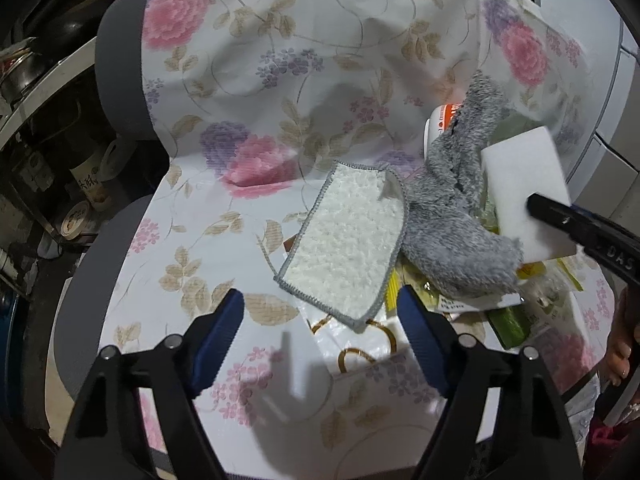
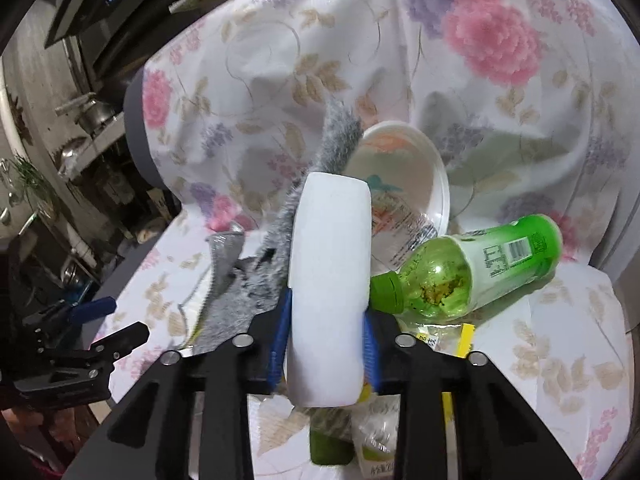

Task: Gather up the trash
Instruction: 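Reach the right tool to the white sponge and close on it, then carry the white sponge with the right tool to the bin and release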

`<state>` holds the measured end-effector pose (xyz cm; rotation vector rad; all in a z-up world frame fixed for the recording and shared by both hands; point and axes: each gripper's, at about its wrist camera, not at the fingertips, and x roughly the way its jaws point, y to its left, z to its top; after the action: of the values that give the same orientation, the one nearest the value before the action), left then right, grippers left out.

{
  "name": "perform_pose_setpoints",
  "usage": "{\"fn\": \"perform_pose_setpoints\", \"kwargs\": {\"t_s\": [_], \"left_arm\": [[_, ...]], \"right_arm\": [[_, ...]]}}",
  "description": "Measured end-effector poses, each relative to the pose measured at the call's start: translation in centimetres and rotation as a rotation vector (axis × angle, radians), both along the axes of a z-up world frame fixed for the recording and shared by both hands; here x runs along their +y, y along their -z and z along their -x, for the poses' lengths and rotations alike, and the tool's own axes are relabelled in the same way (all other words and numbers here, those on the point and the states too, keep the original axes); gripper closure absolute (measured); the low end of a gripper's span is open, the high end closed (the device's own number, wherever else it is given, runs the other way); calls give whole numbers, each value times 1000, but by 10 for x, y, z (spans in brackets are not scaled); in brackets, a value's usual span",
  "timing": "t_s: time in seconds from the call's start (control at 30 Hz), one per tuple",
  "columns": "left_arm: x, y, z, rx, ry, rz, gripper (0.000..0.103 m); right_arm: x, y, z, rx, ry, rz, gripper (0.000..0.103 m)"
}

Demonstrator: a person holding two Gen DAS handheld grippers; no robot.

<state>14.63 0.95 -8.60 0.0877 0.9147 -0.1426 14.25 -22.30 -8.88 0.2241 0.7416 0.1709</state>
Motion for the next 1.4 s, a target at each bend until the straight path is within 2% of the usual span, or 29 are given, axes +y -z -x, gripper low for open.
{"fn": "perform_pose_setpoints", "kwargs": {"t_s": [0.13,0.2,0.27,0.33,0.4,0.47,0.63,0.83,0.87,0.9,1.03,1.2,1.27,1.4], "left_arm": [[2,-9,16,-25,25,3,28],[1,-12,21,-34,39,27,34],[-4,-11,20,-49,62,33,37],[-15,-2,13,-49,91,-3,40],[-22,9,3,-28,113,-11,51],[-27,21,-11,2,122,13,59],[-36,34,-33,9,154,55,61],[-35,39,-55,21,141,97,87],[-34,39,-57,21,141,101,95],[-32,38,-58,14,140,107,99],[-15,10,-45,-78,130,142,100],[15,-40,-12,-173,113,211,100],[14,-58,10,-209,130,224,100],[-4,-74,50,-245,204,256,100]], "right_arm": [[-10,-29,39,-98,90,47,73],[-19,-37,56,-119,126,52,73],[-26,-41,71,-124,146,49,73],[-30,-39,83,-118,155,50,73],[-33,-37,88,-110,164,55,73],[-35,-34,90,-101,170,55,73],[-37,-27,89,-81,170,56,72],[-31,-20,84,-68,156,58,72],[-30,-20,84,-69,154,57,72],[-29,-20,85,-69,153,58,72],[-29,-22,88,-71,152,57,72],[-30,-27,96,-81,160,32,72],[-31,-28,100,-86,169,26,72],[-37,-29,117,-92,198,19,72]]}}
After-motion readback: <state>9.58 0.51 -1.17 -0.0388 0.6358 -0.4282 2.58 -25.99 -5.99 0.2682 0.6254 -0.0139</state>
